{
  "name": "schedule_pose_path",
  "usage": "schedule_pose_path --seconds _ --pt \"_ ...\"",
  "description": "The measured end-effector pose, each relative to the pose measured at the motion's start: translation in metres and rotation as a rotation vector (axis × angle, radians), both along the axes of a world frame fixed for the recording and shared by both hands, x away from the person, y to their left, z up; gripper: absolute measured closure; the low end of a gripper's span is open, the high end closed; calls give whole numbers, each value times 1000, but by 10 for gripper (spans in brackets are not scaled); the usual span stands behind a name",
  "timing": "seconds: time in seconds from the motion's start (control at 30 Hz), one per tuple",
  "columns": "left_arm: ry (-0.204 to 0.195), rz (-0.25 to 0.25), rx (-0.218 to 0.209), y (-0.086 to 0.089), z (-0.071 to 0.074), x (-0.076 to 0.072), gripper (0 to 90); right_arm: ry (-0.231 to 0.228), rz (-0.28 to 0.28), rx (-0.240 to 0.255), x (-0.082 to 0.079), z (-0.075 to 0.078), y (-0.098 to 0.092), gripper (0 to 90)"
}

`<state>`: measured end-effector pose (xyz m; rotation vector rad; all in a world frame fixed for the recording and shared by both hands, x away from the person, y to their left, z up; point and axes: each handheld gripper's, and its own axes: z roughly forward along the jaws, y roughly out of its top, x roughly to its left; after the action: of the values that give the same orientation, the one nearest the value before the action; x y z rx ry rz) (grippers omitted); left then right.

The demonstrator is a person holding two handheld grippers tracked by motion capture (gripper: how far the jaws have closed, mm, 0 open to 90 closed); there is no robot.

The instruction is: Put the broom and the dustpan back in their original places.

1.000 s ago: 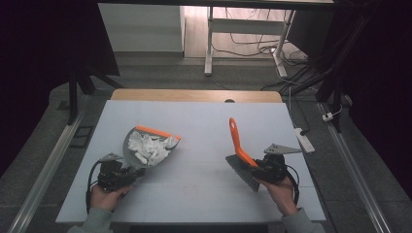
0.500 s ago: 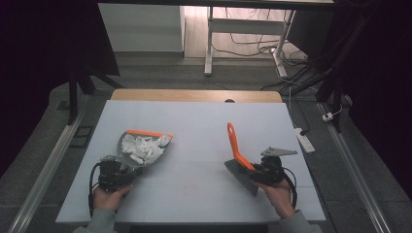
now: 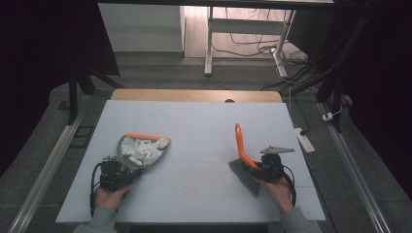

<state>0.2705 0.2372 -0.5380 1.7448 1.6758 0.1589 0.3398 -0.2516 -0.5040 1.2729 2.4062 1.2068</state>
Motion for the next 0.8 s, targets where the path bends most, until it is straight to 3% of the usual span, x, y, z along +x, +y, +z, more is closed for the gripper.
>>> schedule_pose_path --seconds 0.2,0.37,0.43,0.53,0.67,0.8 --pt "-5 2 4 -1 0 -1 597 -4 -20 -59 7 -5 -4 533" --pt "-14 1 19 -1 1 -2 484 2 -53 -124 13 -8 -5 444" --pt "-24 -9 35 0 4 -3 435 22 -58 -114 15 -10 -7 433" --pt "-45 -27 40 2 8 -5 362 -41 -73 -169 14 -8 -5 420" --pt "-82 -39 69 7 15 -13 311 -47 -80 -153 12 -5 -8 427" --pt "-125 -73 97 10 23 -19 314 -82 -66 -134 5 1 -11 444"
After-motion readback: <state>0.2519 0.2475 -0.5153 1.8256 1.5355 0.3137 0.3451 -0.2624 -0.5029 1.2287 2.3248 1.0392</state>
